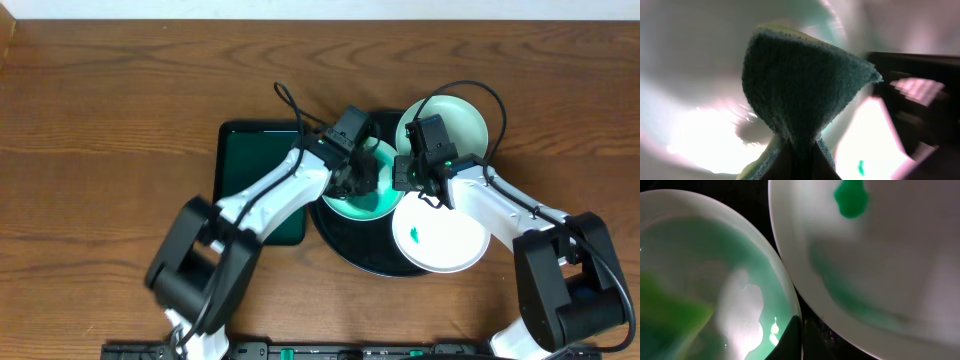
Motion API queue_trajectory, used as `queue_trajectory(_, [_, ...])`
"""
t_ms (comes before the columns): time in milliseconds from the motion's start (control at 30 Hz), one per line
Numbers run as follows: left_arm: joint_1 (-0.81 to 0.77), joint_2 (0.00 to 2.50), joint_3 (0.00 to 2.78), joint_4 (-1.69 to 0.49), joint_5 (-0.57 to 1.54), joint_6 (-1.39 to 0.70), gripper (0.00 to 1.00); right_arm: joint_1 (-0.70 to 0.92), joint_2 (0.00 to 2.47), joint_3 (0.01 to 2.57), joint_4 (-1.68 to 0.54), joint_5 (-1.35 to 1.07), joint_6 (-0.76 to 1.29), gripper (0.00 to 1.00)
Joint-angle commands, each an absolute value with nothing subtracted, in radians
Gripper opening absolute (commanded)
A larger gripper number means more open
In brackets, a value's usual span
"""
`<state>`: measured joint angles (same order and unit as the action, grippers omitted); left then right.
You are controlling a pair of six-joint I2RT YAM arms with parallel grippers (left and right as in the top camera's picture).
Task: Clean dirty plates on tray and stack at the side
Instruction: 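Lower the sponge onto the left pale green plate and start wiping, then scrub the pale green plate surface with the sponge in the left gripper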
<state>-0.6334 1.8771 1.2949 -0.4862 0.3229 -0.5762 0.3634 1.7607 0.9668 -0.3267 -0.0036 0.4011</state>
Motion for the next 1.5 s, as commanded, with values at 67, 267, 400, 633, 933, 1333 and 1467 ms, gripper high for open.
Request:
queue_trajectory(67, [-0.631,1.715,1.298,-0.515,0.184,-0.570,0.07,0.368,1.769,0.965,-0.326,-0.016,0.395,0.01])
queue_trajectory(267, [-0.632,1.728,1.278,-0.545,0.090,-0.570,0.07,0.368,1.769,0.965,-0.326,-0.016,0.395,0.01])
queue_trajectory(400, [-0.632,1.766,1.269,-0.543,0.034,-0.570,0.07,0.368,1.769,0.965,-0.326,-0.016,0.395,0.01])
queue_trajectory(633, [-0.632,1.876,1.269,-0.494,0.005,-0.570,0.07,0.368,1.769,0.965,-0.326,-0.016,0.395,0.01])
queue_trajectory(933, [-0.633,2.017,1.269,-0.489,0.097,-0.574,0.06,0.368,1.769,0.965,-0.326,-0.017,0.395,0.01])
queue_trajectory(1333, [-0.628,2.040,1.276,-0.494,0.404,-0.532,0.07,0.368,1.769,0.965,-0.325,-0.020,0.395,0.01])
queue_trajectory(1467, [-0.619,2.028,1.298,-0.486,0.479,-0.532,0.07,0.368,1.769,0.965,-0.325,-0.020,0.395,0.01])
